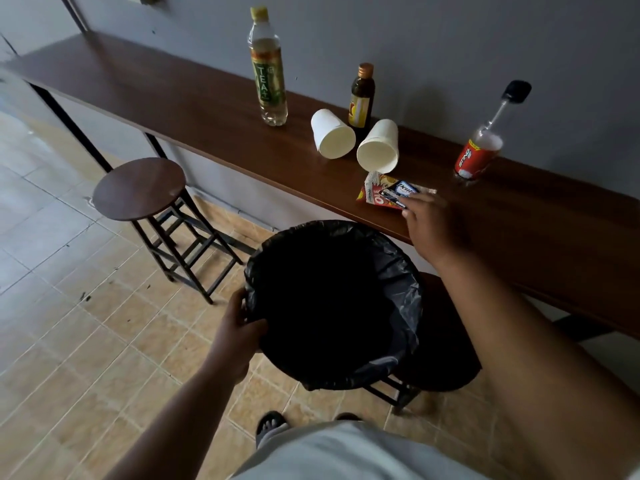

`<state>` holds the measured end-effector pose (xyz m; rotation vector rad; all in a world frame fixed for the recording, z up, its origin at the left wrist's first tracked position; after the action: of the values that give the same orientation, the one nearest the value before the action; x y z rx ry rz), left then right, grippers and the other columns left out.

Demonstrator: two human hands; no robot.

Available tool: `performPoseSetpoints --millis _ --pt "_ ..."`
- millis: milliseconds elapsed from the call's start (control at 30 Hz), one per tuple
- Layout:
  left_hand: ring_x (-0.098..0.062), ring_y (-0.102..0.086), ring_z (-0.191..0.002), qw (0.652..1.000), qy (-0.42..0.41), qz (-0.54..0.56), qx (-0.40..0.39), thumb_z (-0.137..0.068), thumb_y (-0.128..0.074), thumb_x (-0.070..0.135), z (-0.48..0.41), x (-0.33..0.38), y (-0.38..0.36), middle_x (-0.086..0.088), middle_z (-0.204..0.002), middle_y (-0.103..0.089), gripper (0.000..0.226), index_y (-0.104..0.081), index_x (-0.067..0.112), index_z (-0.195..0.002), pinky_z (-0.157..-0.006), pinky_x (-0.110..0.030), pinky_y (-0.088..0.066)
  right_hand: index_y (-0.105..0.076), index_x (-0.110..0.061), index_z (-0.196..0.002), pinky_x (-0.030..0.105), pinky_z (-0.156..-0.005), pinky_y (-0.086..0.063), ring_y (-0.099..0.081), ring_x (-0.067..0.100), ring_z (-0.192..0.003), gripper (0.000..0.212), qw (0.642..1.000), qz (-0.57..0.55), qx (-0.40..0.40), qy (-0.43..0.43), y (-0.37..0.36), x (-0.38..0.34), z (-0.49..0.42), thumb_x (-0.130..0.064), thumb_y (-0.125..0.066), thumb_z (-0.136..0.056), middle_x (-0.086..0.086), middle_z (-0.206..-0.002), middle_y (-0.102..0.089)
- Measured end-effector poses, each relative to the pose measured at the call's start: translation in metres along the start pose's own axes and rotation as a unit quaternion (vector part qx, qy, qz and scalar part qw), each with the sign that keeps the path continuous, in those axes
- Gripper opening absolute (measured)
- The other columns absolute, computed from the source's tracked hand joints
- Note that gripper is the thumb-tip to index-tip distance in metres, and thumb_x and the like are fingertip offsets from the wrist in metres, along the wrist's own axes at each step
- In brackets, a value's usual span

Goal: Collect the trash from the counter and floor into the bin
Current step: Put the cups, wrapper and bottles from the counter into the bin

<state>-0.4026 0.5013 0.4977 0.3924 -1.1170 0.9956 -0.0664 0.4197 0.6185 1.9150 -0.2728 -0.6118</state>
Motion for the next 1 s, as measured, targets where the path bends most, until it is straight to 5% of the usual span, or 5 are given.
performPoseSetpoints --millis 167,300,633,833,1000 --pt "-0.038 -0.065 -0.102 1.000 -0.002 0.004 0.007 -0.081 -0.057 -0.016 0.000 -0.001 0.000 -0.018 -0.126 -0.055 0.069 -0.042 0.024 -0.136 -0.058 -0.037 -0.057 -0.063 -0.002 -0.119 0.035 -0.085 -0.053 -0.066 0.032 -0.101 0.029 0.993 -0.038 0.101 0.037 0.025 -0.023 0.024 -0.003 -0.051 -0.093 0.018 -0.111 -0.070" --pt "-0.040 -0.064 -0.102 1.000 -0.005 0.016 0.005 -0.081 -0.055 -0.018 0.006 0.002 -0.002 -0.017 -0.124 -0.055 0.066 -0.045 0.026 -0.130 -0.059 -0.037 -0.059 -0.064 0.001 -0.118 0.037 -0.088 -0.056 -0.068 0.030 -0.103 0.028 0.981 -0.087 0.117 0.126 0.024 -0.066 0.062 0.000 -0.053 -0.092 0.019 -0.111 -0.070" --pt "-0.034 -0.067 -0.096 0.999 -0.001 0.035 0.029 -0.082 -0.056 -0.017 0.018 0.002 0.005 -0.017 -0.122 -0.056 0.067 -0.041 0.020 -0.135 -0.059 -0.032 -0.058 -0.068 -0.009 -0.110 0.037 -0.077 -0.058 -0.068 0.029 -0.094 0.027 0.969 -0.078 -0.146 0.183 -0.065 -0.108 0.123 -0.004 -0.059 -0.086 0.012 -0.099 -0.073" --pt "-0.033 -0.066 -0.096 0.998 -0.003 0.043 0.039 -0.081 -0.053 -0.020 0.022 0.003 0.009 -0.017 -0.121 -0.056 0.066 -0.042 0.018 -0.135 -0.059 -0.031 -0.058 -0.066 -0.013 -0.100 0.038 -0.076 -0.051 -0.064 0.033 -0.095 0.020 0.907 0.034 -0.386 0.165 -0.106 -0.114 0.149 -0.022 -0.049 -0.094 0.014 -0.101 -0.067" --pt "-0.030 -0.067 -0.094 0.998 -0.010 0.045 0.043 -0.081 -0.053 -0.021 0.021 0.005 0.010 -0.017 -0.120 -0.057 0.067 -0.042 0.018 -0.135 -0.059 -0.031 -0.058 -0.066 -0.016 -0.104 0.040 -0.083 -0.053 -0.062 0.031 -0.100 0.024 0.904 -0.012 -0.402 0.143 -0.102 -0.110 0.144 -0.033 -0.054 -0.092 0.012 -0.106 -0.067"
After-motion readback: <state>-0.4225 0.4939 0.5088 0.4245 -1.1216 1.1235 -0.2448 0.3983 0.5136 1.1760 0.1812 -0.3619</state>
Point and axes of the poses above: each hand's wrist, its own z-axis away from the middle knuckle, its own y-axis out of the back of the hand, x = y × z, the point moved 7 cm from there along -z, towards the middle knuckle
